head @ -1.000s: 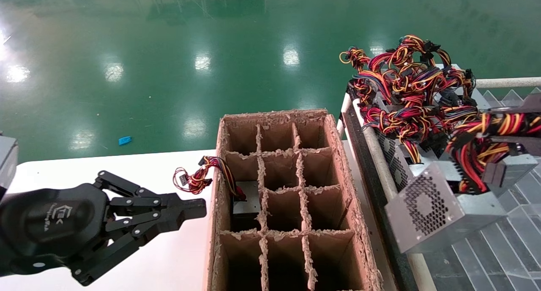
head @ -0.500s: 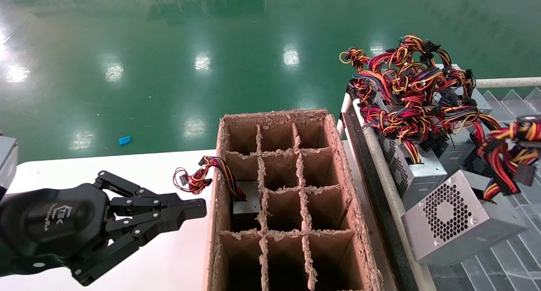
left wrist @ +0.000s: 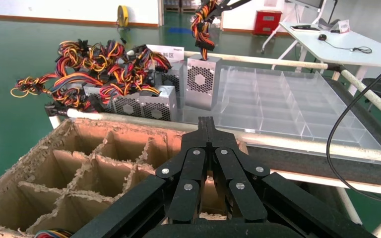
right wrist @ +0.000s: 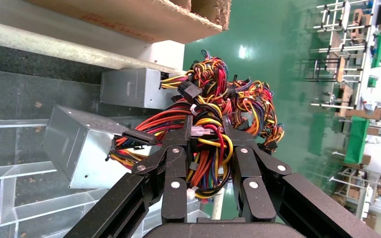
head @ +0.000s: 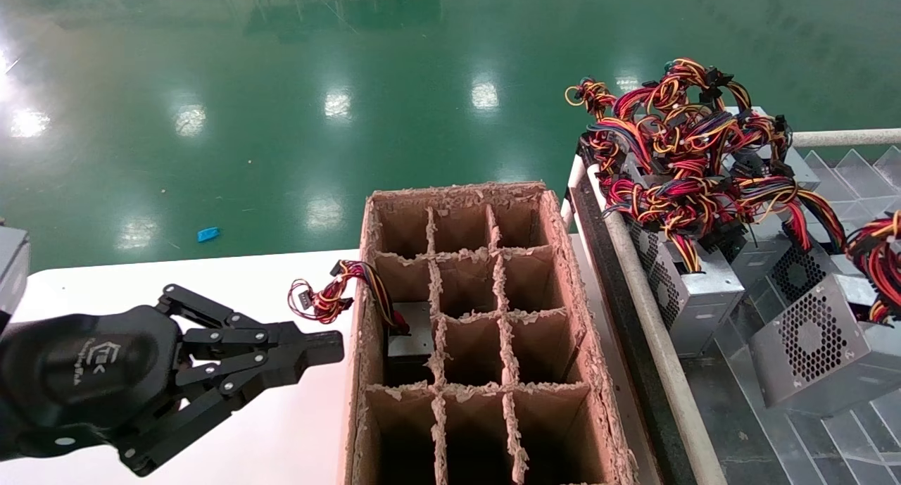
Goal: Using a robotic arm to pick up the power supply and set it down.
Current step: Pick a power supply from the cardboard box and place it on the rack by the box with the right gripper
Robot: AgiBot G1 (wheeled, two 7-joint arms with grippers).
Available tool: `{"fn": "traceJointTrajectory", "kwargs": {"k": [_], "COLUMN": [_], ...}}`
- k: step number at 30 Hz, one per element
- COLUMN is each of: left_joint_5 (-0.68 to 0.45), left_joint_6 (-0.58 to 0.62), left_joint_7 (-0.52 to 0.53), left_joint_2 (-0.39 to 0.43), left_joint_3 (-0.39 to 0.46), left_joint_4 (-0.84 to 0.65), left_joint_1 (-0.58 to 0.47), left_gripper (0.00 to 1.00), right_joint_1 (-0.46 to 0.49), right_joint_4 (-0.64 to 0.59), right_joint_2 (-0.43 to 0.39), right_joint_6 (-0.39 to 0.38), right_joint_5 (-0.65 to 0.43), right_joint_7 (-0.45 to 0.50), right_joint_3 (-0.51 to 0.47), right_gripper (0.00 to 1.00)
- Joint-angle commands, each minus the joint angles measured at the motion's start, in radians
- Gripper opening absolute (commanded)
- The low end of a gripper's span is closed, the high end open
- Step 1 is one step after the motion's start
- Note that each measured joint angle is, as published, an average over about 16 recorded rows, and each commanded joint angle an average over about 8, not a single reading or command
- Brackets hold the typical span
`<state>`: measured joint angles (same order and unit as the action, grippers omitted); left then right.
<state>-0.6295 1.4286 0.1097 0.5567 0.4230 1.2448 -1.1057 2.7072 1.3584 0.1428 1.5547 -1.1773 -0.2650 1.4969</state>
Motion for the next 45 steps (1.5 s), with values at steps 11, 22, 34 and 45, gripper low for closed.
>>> {"fn": "traceJointTrajectory", "kwargs": {"k": [11,22,34,45], "left_joint_5": [0.0,0.0,0.0,0.0], "left_joint_6": [0.0,0.0,0.0,0.0], "left_joint_7": [0.0,0.0,0.0,0.0], "left_joint_2": [0.0,0.0,0.0,0.0], "left_joint_3": [0.0,0.0,0.0,0.0], "left_joint_4": [0.0,0.0,0.0,0.0], "left_joint_1": [0.0,0.0,0.0,0.0], "left_gripper": [0.0,0.0,0.0,0.0], "right_joint_1": [-0.024,-0.062,-0.151,-0.233], "right_joint_4": [0.001,0.001,0.0,0.0], "right_joint_2": [0.033,0.07,0.126,0.152], "right_joint_6": [-0.011,-0.049,-0.176,-0.299], "right_joint_5": [0.036,0.042,0.062,0.091], "right_joint_7": [0.003,0.016,0.008,-0.016], "right_joint_3": [0.04,0.075,0.115,0.139], "right_gripper": [0.0,0.0,0.0,0.0]}}
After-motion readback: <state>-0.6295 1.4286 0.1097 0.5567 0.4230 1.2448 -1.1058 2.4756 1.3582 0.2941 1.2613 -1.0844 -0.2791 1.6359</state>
